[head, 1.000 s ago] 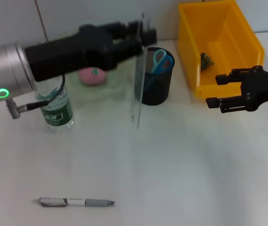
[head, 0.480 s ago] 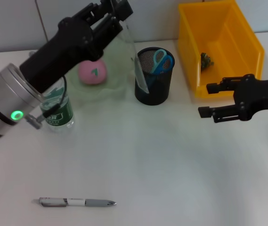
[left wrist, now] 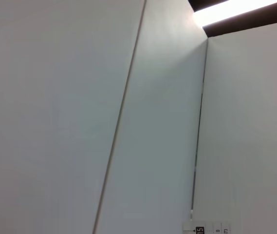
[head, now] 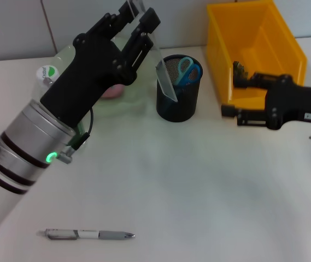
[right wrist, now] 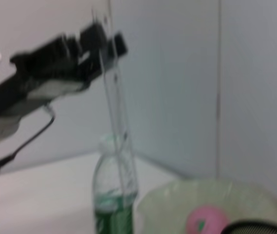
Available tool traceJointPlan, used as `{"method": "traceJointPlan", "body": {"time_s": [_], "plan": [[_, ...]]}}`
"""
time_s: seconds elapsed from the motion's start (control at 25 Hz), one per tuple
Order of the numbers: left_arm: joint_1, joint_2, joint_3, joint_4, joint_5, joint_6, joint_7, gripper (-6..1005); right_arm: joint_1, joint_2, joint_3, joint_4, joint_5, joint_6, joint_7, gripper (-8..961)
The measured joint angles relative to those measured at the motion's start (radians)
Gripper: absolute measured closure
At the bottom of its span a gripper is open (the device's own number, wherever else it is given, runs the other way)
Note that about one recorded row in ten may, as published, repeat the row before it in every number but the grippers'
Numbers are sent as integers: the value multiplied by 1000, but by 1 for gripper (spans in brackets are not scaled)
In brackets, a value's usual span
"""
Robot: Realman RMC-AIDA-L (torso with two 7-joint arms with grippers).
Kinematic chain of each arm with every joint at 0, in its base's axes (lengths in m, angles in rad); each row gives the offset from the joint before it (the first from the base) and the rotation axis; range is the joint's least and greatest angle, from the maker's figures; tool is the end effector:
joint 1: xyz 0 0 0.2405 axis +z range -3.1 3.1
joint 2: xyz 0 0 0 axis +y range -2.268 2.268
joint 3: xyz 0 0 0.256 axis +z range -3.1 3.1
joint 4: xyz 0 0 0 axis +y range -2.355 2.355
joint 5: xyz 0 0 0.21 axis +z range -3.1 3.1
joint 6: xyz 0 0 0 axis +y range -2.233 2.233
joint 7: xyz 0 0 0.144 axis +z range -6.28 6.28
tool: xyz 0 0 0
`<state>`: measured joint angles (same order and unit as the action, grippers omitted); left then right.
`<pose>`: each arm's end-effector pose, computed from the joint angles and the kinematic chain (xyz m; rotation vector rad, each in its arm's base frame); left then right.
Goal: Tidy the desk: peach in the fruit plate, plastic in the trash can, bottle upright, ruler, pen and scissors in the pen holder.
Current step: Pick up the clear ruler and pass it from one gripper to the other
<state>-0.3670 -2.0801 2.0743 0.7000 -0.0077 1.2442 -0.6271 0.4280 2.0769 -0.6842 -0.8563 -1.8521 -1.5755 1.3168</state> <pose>-0.1531 0.3122 -0.0497 -2.0595 -0.3694 -1.5256 0.2643 0.3301 0.0482 -2.5538 0.3966 0.7325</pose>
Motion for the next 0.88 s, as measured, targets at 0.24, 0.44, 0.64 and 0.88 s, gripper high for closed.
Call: {"method": "traceJointPlan", "body": {"time_s": [0.24, 0.44, 0.64, 0.88], "plan": [[-14, 0, 153, 3, -226, -42, 179, 598, -28, 3, 6, 179, 200, 48, -309, 168], [-38, 0, 241, 10, -375, -59, 287, 599, -27, 2, -2, 363, 349, 20, -569, 168], [-42, 0, 273, 16, -428, -62, 322, 600, 30, 7, 0, 542, 422, -47, -765, 168], [-45, 0, 323, 47, -537, -81, 392, 599, 100, 11, -2, 722, 501, -76, -940, 168]]}}
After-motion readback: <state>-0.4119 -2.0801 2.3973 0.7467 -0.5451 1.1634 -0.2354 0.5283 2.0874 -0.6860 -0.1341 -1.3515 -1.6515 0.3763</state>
